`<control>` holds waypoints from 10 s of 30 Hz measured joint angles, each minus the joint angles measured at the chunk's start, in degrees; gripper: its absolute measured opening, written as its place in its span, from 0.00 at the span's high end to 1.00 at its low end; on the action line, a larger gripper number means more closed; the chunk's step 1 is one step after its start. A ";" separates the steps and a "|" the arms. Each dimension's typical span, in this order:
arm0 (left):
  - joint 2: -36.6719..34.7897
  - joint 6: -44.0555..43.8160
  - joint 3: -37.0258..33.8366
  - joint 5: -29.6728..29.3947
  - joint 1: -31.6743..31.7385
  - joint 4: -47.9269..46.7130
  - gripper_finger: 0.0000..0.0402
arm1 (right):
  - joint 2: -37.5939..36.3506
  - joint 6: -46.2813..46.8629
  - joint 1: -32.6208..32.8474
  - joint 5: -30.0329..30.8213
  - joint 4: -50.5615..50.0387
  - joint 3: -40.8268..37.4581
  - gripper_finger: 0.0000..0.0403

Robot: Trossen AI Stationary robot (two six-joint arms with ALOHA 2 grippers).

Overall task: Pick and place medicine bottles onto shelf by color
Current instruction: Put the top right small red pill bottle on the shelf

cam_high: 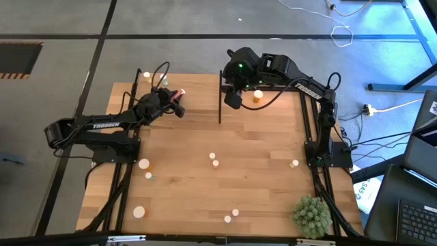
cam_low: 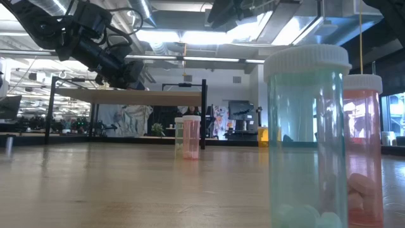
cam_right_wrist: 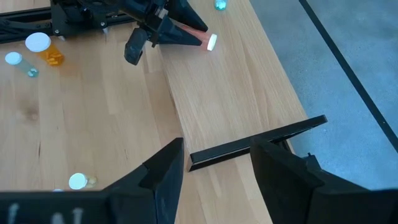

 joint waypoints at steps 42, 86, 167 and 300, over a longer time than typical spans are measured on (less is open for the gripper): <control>-5.23 7.07 23.80 3.74 -0.79 -33.95 0.67 | 0.08 -13.93 -0.02 -5.45 1.67 -0.02 0.54; -7.89 4.44 18.03 8.13 -0.37 -48.07 0.67 | 9.57 -25.53 -0.85 -13.53 14.80 -0.08 0.54; -19.18 -1.99 23.52 11.41 -0.65 -62.31 0.67 | 17.16 -25.51 -3.13 -21.51 23.19 -0.06 0.54; 5.27 7.48 23.44 20.48 8.72 -44.47 0.66 | 17.16 -25.51 -3.11 -21.51 23.19 -0.03 0.54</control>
